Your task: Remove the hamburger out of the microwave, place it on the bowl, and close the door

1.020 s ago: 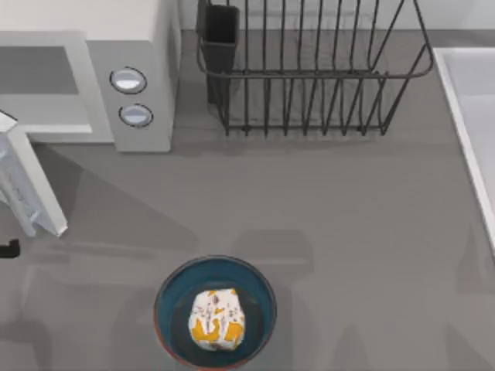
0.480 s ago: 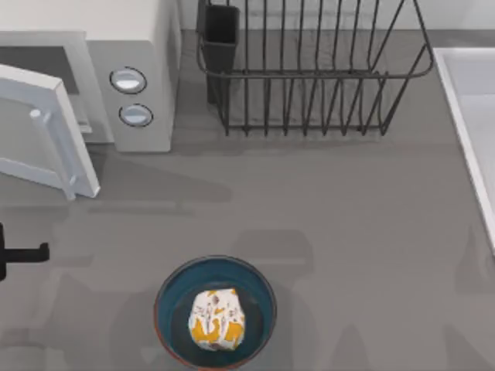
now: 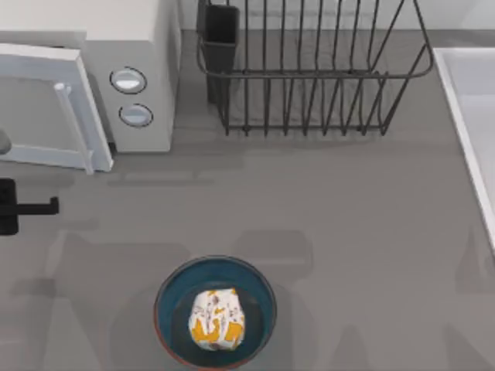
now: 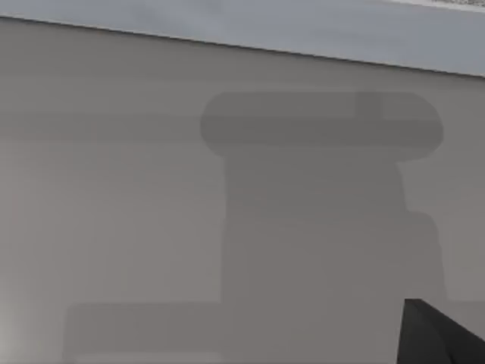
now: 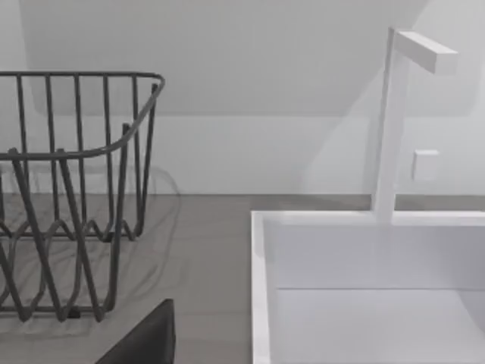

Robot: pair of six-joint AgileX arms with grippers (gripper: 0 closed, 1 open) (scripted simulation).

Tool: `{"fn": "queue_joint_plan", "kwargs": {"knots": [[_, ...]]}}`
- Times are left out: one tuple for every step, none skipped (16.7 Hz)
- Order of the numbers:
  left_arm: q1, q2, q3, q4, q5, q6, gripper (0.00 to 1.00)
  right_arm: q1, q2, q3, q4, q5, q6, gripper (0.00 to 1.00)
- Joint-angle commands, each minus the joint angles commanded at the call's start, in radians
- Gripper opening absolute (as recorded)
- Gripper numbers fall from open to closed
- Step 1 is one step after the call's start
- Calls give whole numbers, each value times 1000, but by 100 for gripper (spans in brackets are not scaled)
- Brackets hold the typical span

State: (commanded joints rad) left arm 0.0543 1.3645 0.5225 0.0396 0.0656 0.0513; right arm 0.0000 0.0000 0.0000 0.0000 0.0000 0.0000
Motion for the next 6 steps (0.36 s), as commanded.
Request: {"fn": "queue_joint_plan", "kwargs": {"knots": [[-4, 59, 31, 22, -3, -2, 0, 0, 0, 0, 0, 0, 0, 100], [-9, 110, 59, 43, -6, -5, 0, 0, 0, 0, 0, 0, 0, 100], [-13, 149, 85, 62, -8, -7, 0, 0, 0, 0, 0, 0, 0, 100], [-16, 178, 105, 77, -10, -9, 0, 0, 0, 0, 0, 0, 0, 100], [-17, 196, 119, 87, -11, -10, 0, 0, 0, 0, 0, 0, 0, 100], [-18, 203, 125, 91, -11, -10, 0, 0, 0, 0, 0, 0, 0, 100]]}}
